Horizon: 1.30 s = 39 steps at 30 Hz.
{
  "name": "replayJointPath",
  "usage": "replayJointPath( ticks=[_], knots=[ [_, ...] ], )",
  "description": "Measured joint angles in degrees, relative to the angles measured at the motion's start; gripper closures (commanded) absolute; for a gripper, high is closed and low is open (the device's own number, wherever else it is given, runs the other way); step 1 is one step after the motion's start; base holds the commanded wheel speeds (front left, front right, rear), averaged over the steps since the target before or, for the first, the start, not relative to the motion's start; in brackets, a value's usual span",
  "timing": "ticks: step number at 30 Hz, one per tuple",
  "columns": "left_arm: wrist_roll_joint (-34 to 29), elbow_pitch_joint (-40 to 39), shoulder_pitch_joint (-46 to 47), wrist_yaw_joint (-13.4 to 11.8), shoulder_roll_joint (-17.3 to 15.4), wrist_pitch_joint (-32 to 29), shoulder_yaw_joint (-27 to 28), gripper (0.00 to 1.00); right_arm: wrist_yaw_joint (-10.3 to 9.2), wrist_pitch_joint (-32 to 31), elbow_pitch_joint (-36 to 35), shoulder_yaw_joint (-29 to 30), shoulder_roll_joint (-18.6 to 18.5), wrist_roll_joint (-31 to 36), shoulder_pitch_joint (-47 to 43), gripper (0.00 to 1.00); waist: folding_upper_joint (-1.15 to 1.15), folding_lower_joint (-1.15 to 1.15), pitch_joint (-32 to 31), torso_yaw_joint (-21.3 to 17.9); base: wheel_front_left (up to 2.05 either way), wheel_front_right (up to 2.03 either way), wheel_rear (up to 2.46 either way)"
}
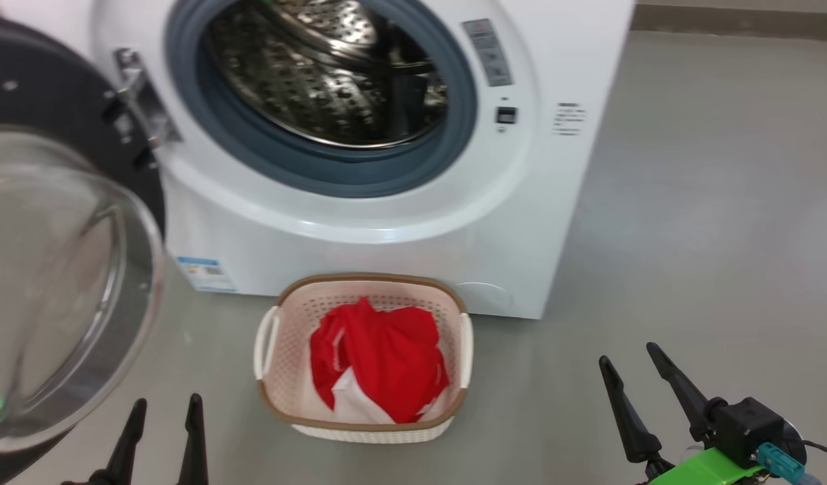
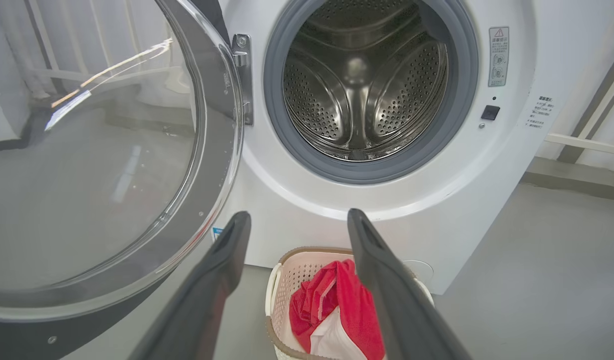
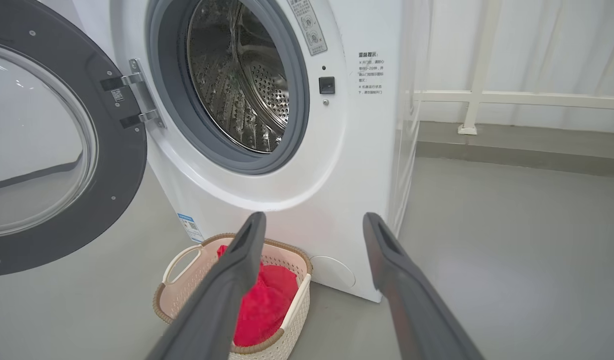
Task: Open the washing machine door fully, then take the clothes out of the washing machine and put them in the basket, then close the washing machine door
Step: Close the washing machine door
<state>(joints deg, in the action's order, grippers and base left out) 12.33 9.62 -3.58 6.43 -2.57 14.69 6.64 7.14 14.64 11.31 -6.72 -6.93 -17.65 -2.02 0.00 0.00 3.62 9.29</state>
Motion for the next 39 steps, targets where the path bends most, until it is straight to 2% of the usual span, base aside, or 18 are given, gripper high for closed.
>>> replayJointPath(
  ticks=[23, 29, 39],
  knots=[
    [1.57, 0.09, -3.87, -2.46, 0.0, 0.0, -2.55, 0.0, 0.0, 0.0, 1.67, -5.97, -0.19, -0.93, 0.16, 0.0, 0.0, 0.0, -3.67, 17.97, 0.0, 0.0, 0.0],
    [2.23, -0.96, -4.8, -3.52, -0.02, 0.0, -2.31, 0.0, 0.0, 0.0, 2.53, -8.33, -0.26, -1.02, 2.35, 0.0, 0.0, 0.0, -4.05, 19.71, 0.0, 0.0, 0.0],
    [2.89, -1.88, -4.81, -4.14, -0.01, 0.0, -2.31, 0.0, 0.0, 0.0, 2.99, -9.03, -0.31, -1.98, 2.59, 0.0, 0.0, 0.0, -3.68, 19.81, 0.0, 0.0, 0.0]
  ],
)
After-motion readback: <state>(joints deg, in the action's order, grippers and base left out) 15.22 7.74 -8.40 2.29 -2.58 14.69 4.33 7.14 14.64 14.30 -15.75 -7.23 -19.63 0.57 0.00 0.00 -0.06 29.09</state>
